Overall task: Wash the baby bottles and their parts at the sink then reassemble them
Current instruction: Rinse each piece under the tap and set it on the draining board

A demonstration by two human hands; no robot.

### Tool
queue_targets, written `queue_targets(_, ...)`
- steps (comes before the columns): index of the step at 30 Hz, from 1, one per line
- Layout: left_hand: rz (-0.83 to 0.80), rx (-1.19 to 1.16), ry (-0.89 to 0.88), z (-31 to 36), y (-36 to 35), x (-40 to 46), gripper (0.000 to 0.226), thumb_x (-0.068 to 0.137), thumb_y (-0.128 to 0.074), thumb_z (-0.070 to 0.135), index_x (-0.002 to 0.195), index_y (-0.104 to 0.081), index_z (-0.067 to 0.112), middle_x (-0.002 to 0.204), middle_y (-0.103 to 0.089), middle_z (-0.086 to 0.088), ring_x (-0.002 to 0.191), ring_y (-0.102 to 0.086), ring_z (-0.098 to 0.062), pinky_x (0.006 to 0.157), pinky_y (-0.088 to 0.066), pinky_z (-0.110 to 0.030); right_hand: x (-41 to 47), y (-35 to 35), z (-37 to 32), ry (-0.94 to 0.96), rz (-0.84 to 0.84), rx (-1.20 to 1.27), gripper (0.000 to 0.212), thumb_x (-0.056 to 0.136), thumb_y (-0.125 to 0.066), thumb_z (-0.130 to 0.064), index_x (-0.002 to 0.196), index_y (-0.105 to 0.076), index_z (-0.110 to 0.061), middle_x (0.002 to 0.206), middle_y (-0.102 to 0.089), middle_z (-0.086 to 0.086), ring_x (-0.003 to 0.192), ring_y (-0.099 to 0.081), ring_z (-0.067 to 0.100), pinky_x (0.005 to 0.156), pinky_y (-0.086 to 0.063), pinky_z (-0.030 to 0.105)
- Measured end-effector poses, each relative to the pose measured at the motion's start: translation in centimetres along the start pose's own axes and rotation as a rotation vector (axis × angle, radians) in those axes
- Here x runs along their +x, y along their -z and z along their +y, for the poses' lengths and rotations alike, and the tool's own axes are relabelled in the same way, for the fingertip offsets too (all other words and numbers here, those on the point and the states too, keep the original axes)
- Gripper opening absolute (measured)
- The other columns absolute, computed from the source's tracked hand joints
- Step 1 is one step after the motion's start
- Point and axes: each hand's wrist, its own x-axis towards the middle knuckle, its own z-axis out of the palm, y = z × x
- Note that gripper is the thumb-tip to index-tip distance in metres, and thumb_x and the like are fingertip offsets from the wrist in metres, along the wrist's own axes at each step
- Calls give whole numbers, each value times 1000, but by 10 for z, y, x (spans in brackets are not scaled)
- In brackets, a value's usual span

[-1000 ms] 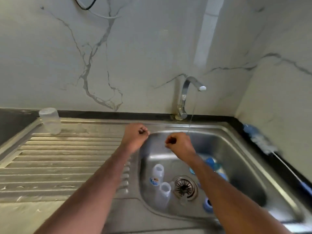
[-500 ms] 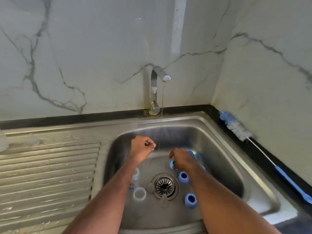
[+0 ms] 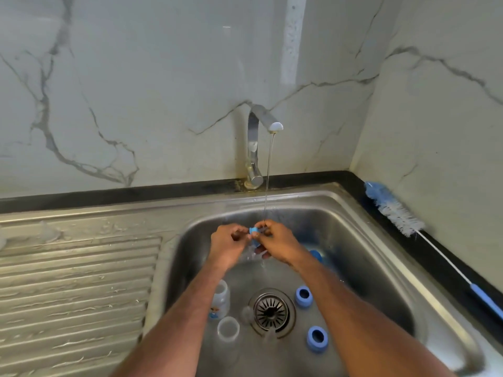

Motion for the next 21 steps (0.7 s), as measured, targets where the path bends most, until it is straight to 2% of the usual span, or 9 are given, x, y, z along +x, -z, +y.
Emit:
queue_targets(2,-27,-91,4,2,0,-2,6,88,-75,13,92,-78,17,75,-73,6,62,-65,-6,58,-56,-29,-2,-2,-3,-3,-42,104,24,103,-56,-25,125,-63,-19,107,-72,6,83,-73,17,71,-61,28)
queue_targets(5,-40,-215,36,4,-1,-5,10,85,-79,10,93,-77,14,79,-76,0,65,-68,-8,59,-57,-27,-5,2,-2,-43,-70,260,25,106,-50,-23,122,-67,-15,103,-73,14,77,-69,17,71,-57,28)
queue_targets(10,-58,-297,96,9,-17,-12,12,81,-80,5,88,-77,14,80,-77,-7,71,-72,-10,58,-52,-20,-5,4,-1,-129,9,339,22,102,-57,-23,110,-73,-10,97,-74,18,75,-71,21,67,-60,28)
queue_targets(14,-48,-348,114,11,-22,-13,15,83,-77,1,95,-76,10,82,-77,-5,65,-69,-1,55,-48,-12,-4,10,1,-156,-12,499,15,98,-63,-18,107,-73,-13,106,-71,17,91,-73,29,74,-62,32)
queue_targets(16,-53,-328,97,11,-22,-13,15,82,-76,-3,91,-77,9,79,-77,-5,64,-69,-4,57,-48,-14,-6,7,1,-107,-18,340,13,101,-58,-22,106,-68,-15,103,-70,12,86,-71,25,70,-60,30)
queue_targets(19,-80,-294,29,14,-24,-15,24,81,-68,-13,85,-76,9,76,-76,-10,69,-72,-12,64,-56,-21,-3,-7,1,-27,138,40,15,104,-49,-24,97,-60,-17,94,-67,7,78,-68,21,65,-59,32)
queue_targets(21,-101,-298,-3,16,-24,-17,24,81,-68,-13,88,-77,7,79,-77,-10,72,-73,-13,67,-56,-22,-1,-12,-2,-67,212,141,17,104,-48,-22,93,-58,-14,92,-63,9,74,-62,19,63,-57,32)
